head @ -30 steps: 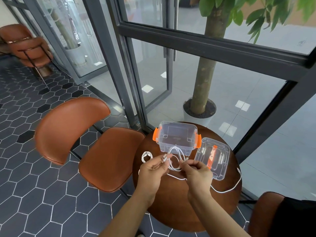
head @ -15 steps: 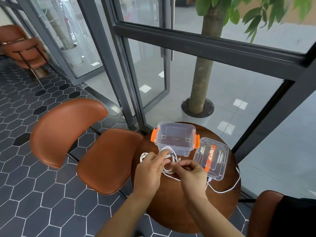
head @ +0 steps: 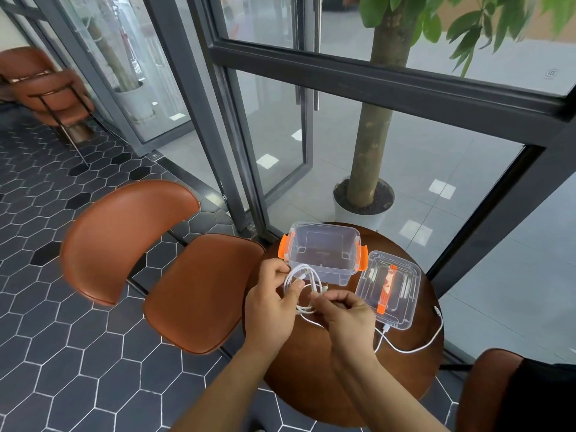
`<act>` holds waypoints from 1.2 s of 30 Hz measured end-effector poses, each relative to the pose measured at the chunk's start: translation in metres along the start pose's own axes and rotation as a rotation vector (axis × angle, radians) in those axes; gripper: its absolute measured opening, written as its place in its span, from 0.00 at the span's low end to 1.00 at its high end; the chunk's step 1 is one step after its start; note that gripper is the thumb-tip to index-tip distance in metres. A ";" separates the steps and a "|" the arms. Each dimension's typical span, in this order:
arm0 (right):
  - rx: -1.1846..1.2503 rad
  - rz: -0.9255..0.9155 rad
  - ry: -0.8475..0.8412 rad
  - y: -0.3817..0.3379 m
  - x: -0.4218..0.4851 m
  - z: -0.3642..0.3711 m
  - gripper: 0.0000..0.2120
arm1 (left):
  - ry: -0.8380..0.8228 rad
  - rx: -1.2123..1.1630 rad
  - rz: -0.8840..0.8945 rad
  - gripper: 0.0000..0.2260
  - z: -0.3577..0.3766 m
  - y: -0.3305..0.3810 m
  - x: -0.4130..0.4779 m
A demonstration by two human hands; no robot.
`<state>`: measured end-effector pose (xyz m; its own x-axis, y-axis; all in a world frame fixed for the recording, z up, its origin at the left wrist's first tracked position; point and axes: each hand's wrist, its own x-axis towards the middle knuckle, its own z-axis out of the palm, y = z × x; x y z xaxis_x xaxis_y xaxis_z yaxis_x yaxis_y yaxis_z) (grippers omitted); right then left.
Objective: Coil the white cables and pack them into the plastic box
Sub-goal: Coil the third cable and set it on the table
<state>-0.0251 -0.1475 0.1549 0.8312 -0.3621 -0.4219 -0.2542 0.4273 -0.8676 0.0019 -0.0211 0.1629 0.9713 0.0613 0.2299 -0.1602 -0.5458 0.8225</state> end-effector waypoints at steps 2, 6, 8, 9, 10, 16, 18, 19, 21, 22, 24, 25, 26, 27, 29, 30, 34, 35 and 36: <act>-0.023 -0.006 0.004 0.001 0.001 -0.001 0.07 | -0.033 -0.045 -0.099 0.15 -0.001 0.000 0.003; -0.091 -0.045 0.015 0.004 0.004 -0.003 0.07 | -0.056 -0.042 -0.153 0.11 0.000 0.000 0.008; -0.128 -0.083 0.019 0.004 0.006 -0.003 0.07 | -0.030 -0.019 -0.196 0.08 0.001 -0.001 0.011; -0.145 -0.099 0.018 0.003 0.007 -0.003 0.07 | -0.011 -0.008 -0.229 0.06 0.002 -0.001 0.012; -0.155 -0.107 0.017 0.003 0.008 -0.003 0.07 | 0.003 -0.024 -0.283 0.06 0.003 0.001 0.013; -0.161 -0.037 0.026 0.001 0.019 -0.005 0.06 | -0.094 -0.726 -0.931 0.10 0.002 0.012 0.024; -0.145 0.012 0.022 0.001 0.023 -0.008 0.06 | -0.123 -0.878 -1.008 0.06 0.000 0.011 0.025; -0.144 0.027 0.014 0.001 0.024 -0.009 0.07 | -0.119 -0.901 -1.010 0.05 0.001 0.009 0.024; -0.153 0.039 -0.001 0.002 0.026 -0.011 0.07 | -0.080 -0.861 -0.965 0.06 0.005 0.002 0.021; -0.160 0.040 -0.005 0.002 0.027 -0.011 0.08 | -0.060 -0.836 -0.938 0.08 0.006 -0.001 0.020; -0.166 0.046 -0.009 0.004 0.027 -0.013 0.08 | -0.069 -0.806 -0.882 0.10 0.007 -0.005 0.015; -0.164 0.050 -0.010 0.005 0.027 -0.015 0.08 | -0.087 -0.795 -0.853 0.09 0.007 -0.006 0.013; -0.166 0.052 -0.012 0.006 0.028 -0.016 0.08 | -0.105 -0.792 -0.828 0.09 0.008 -0.007 0.011; -0.175 0.050 -0.011 0.008 0.029 -0.017 0.08 | -0.117 -0.798 -0.807 0.10 0.008 -0.006 0.008; -0.201 0.040 -0.008 0.010 0.030 -0.017 0.08 | -0.128 -0.801 -0.755 0.11 0.007 -0.004 0.003; -0.208 0.037 -0.005 0.011 0.030 -0.017 0.08 | -0.139 -0.784 -0.719 0.12 0.006 -0.003 0.001; -0.228 0.026 -0.018 0.010 0.029 -0.018 0.09 | -0.207 -0.651 -0.597 0.19 0.005 -0.002 -0.004; -0.230 0.029 -0.025 0.010 0.028 -0.019 0.09 | -0.207 -0.629 -0.594 0.20 0.006 -0.002 -0.004; -0.220 0.038 -0.034 0.010 0.028 -0.019 0.09 | -0.200 -0.620 -0.603 0.20 0.006 -0.003 -0.004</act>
<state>-0.0137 -0.1691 0.1299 0.8343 -0.3190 -0.4497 -0.3845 0.2478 -0.8892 -0.0002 -0.0245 0.1570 0.9244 0.0131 -0.3811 0.3787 0.0863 0.9215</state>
